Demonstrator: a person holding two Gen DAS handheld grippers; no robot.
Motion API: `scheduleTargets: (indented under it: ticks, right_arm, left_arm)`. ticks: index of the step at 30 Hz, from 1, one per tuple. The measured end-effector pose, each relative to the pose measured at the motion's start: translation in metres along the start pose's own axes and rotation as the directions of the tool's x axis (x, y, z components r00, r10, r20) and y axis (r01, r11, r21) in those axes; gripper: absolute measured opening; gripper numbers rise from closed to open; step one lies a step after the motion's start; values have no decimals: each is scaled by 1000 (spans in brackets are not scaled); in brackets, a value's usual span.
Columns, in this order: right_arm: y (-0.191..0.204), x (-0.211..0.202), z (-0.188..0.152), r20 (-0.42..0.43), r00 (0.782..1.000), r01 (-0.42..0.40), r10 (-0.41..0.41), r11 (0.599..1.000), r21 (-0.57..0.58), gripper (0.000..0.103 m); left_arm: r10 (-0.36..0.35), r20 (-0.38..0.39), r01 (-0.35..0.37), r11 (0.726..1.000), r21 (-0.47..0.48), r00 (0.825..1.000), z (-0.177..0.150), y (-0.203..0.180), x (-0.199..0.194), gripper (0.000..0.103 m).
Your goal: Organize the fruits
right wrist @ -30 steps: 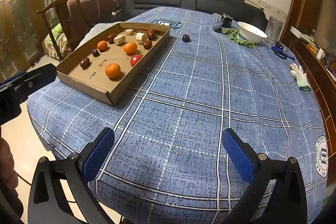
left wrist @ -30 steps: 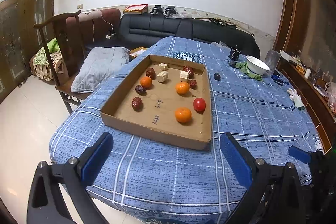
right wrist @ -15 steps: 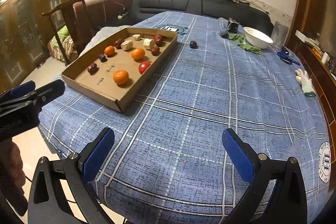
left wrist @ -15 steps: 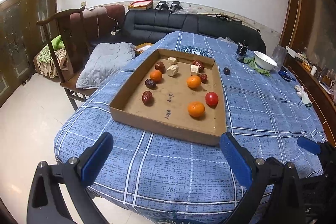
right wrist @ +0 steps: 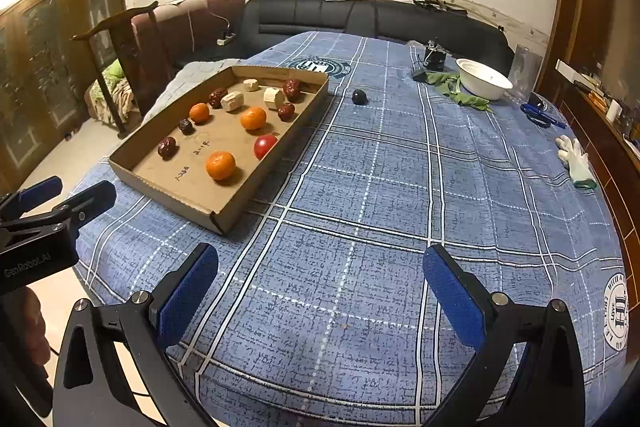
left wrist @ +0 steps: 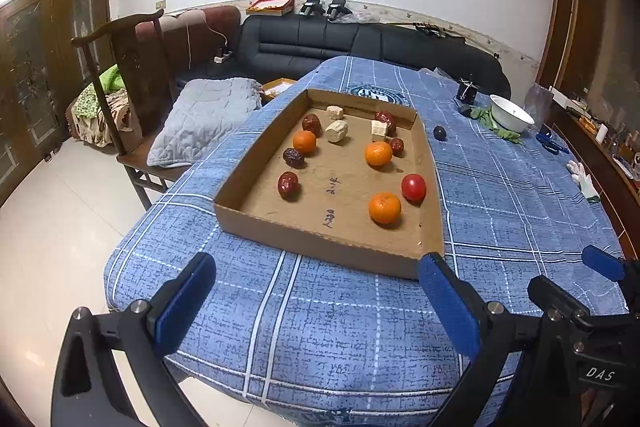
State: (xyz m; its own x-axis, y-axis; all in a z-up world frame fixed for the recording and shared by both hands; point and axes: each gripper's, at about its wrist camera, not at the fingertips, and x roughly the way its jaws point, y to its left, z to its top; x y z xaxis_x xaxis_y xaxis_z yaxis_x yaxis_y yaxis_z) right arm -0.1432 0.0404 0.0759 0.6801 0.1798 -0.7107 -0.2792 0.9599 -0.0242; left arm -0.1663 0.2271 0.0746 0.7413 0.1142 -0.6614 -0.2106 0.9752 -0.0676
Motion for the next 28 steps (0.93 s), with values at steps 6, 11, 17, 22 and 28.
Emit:
scheduleTargets:
  ticks: [6,11,17,22,28]
  right_arm:
    - [1,1,2,2,1000,3,-2,1000,-2,103]
    - [1,2,2,-6,1000,4,-4,1000,-4,103]
    - [1,5,0,-17,1000,7,-7,1000,-3,103]
    - [3,7,-1,-26,1000,4,-4,1000,-3,103]
    - [2,10,-2,-37,999,-3,3,1000,4,103]
  left_arm:
    - [-16,3,16,1000,19,1000,5,-9,2,103]
    - [-18,8,18,999,43,1000,7,-14,2,103]
    - [-21,-2,21,998,54,1000,8,-14,5,103]
    - [-23,16,21,998,64,1000,9,-15,5,103]
    - [-26,-3,26,999,39,1000,11,-9,9,103]
